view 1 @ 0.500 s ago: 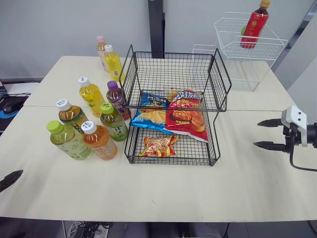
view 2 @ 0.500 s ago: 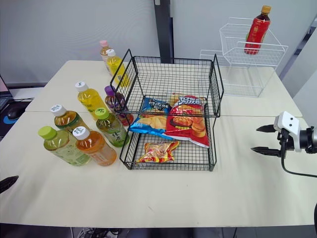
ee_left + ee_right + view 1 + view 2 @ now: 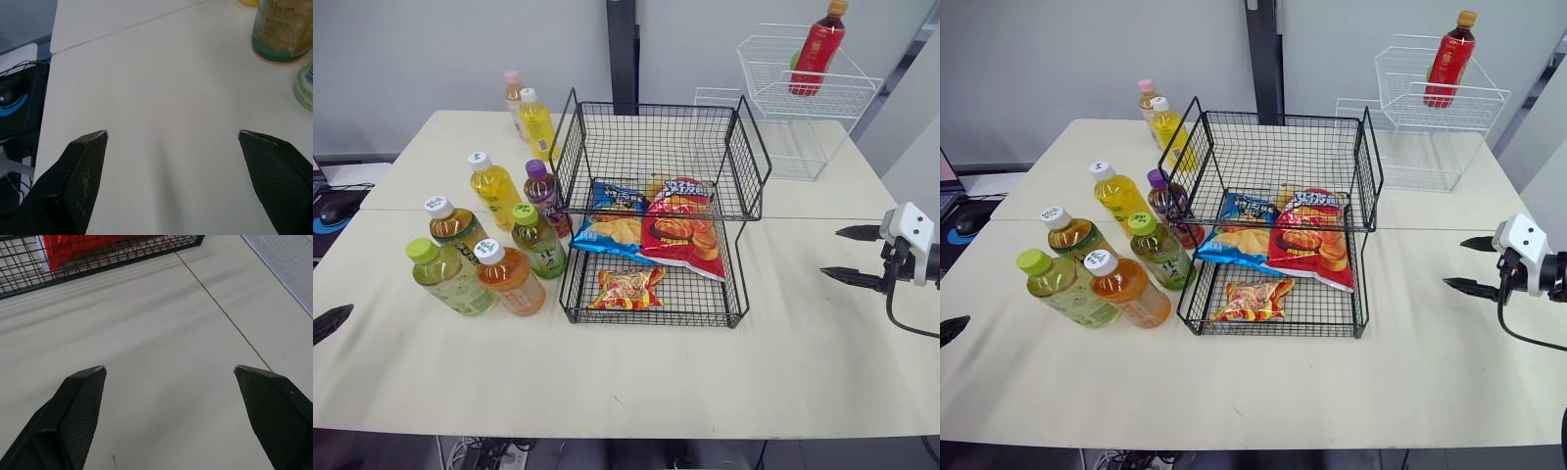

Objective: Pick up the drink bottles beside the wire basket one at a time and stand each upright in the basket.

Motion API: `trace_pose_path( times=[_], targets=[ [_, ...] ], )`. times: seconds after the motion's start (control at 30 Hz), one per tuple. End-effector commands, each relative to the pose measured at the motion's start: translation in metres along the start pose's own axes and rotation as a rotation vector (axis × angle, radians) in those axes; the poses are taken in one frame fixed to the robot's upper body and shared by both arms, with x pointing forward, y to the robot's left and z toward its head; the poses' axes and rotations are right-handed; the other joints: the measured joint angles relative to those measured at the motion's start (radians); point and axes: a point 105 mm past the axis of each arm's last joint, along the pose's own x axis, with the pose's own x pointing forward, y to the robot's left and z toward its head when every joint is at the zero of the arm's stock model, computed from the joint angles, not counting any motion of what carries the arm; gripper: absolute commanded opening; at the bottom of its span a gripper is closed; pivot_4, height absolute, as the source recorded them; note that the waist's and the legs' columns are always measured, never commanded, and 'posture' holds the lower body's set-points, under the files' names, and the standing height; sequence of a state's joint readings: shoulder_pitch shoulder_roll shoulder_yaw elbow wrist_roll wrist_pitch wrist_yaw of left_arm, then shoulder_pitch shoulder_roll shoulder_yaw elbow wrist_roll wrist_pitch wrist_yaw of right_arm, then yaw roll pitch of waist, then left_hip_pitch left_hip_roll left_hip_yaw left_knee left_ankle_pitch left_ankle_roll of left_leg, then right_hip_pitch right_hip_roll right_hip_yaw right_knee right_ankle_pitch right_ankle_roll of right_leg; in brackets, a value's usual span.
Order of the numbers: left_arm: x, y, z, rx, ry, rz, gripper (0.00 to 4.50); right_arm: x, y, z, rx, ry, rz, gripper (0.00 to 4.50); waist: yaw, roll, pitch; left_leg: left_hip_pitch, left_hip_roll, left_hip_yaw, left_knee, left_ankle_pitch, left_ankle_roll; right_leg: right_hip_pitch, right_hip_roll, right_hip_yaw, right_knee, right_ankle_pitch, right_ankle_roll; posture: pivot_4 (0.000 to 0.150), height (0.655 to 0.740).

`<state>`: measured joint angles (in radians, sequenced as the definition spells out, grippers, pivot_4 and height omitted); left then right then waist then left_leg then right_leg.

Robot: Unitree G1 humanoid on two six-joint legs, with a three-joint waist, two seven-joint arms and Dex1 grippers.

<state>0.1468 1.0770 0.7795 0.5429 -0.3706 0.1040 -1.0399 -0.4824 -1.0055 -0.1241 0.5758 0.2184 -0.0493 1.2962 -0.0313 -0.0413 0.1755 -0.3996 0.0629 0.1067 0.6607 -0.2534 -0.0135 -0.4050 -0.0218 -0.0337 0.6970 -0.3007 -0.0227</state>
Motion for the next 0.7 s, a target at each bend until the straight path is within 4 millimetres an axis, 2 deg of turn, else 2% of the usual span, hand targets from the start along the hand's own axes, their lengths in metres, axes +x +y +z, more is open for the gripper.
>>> trace_pose_path(
  times=[0.03, 0.13, 0.47, 0.6, 0.7],
  targets=[
    [-0.005, 0.011, 0.010, -0.012, -0.036, 0.022, 4.44, -0.011, -0.009, 0.005, -0.012, -0.034, -0.072, 4.50, -0.002, 0.000, 0.000, 0.000, 0.000, 0.000, 0.000, 0.000, 0.000, 0.000, 0.000, 0.000, 0.000, 0.000, 0.000, 0.150, 0.7400],
    [-0.006, 0.011, 0.011, -0.040, -0.041, 0.002, 4.44, -0.013, -0.004, 0.000, -0.011, -0.006, -0.049, 4.50, -0.001, 0.000, 0.000, 0.000, 0.000, 0.000, 0.000, 0.000, 0.000, 0.000, 0.000, 0.000, 0.000, 0.000, 0.000, 0.150, 0.7400],
    [-0.001, 0.002, 0.011, -0.067, -0.064, -0.022, 4.44, -0.017, 0.006, 0.007, -0.009, -0.037, -0.036, 4.50, 0.000, 0.000, 0.000, 0.000, 0.000, 0.001, 0.000, 0.000, 0.000, 0.000, 0.000, 0.001, 0.001, 0.000, 0.000, 0.150, 0.7400],
    [0.007, -0.002, 0.009, -0.091, -0.064, -0.029, 4.44, -0.030, 0.014, 0.030, -0.041, -0.116, -0.054, 4.50, 0.001, 0.000, 0.000, 0.000, 0.000, 0.001, 0.000, 0.000, 0.000, 0.000, 0.000, 0.001, 0.001, 0.000, 0.000, 0.150, 0.7400],
    [0.013, -0.005, 0.012, -0.097, -0.066, -0.040, 4.44, -0.040, 0.037, 0.056, -0.110, -0.156, 0.016, 4.50, 0.005, 0.000, 0.000, 0.000, 0.001, 0.001, 0.000, 0.000, 0.000, 0.000, 0.000, 0.000, 0.001, 0.000, 0.000, 0.150, 0.7400]
  ],
)
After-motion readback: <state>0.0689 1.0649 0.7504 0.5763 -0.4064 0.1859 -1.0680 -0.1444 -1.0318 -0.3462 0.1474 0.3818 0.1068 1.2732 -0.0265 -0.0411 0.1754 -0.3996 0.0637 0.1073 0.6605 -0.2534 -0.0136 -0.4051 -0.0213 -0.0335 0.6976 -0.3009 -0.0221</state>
